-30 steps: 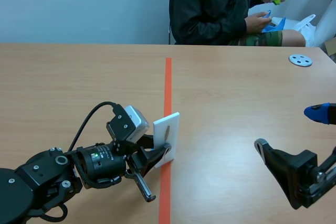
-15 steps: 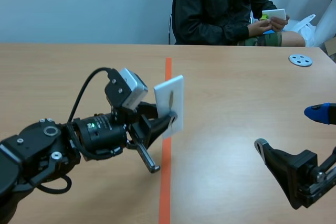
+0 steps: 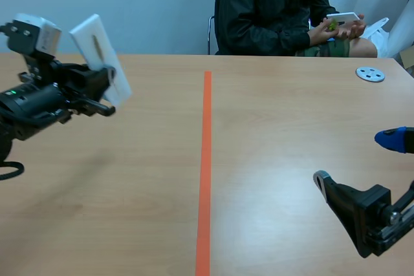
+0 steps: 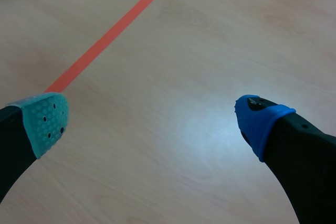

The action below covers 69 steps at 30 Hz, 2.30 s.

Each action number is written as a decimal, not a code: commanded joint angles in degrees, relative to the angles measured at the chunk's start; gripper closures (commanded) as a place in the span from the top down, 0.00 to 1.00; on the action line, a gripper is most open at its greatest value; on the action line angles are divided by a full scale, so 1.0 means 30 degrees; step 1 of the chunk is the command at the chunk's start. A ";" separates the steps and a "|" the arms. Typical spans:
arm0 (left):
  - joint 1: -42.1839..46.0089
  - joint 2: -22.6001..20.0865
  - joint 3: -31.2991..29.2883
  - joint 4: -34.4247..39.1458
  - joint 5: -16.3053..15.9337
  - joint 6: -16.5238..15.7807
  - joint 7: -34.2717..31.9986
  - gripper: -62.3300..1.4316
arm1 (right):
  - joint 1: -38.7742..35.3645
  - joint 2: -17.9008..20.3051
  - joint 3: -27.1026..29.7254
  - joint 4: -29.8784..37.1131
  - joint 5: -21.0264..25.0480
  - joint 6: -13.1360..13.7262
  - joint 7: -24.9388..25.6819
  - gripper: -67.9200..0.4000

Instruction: Sort the leaf by its shape. The table is split by an orange tape line. A compound leaf with several leaflets goes to the left side, a simple leaf with one blade goes to the right side. Return to the home posture when a red brick is placed on the table.

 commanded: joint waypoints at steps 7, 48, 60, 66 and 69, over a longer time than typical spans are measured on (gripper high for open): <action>-0.0109 -0.1501 -0.1384 -0.0940 -0.0809 0.2040 0.0044 0.07 | 0.0219 -0.0015 0.0197 0.0233 0.0131 -0.0073 0.0219 1.00; -0.3053 -0.1464 0.0597 -1.1788 -0.3927 0.2914 -0.4248 0.10 | 0.0219 -0.0007 0.0197 0.0233 0.0138 -0.0066 0.0211 1.00; -0.2951 -0.1377 0.1173 -1.1788 -0.3716 0.2914 -0.3912 0.20 | 0.0219 -0.0007 0.0197 0.0233 0.0138 -0.0066 0.0211 1.00; -0.2951 -0.1392 0.1173 -1.1788 -0.3730 0.2914 -0.3818 0.34 | 0.0219 -0.0007 0.0197 0.0233 0.0138 -0.0066 0.0073 1.00; -0.2951 -0.1479 0.1166 -1.1701 -0.3730 0.2914 -0.3840 0.45 | 0.0219 -0.0007 0.0197 0.0233 0.0138 -0.0066 0.0073 1.00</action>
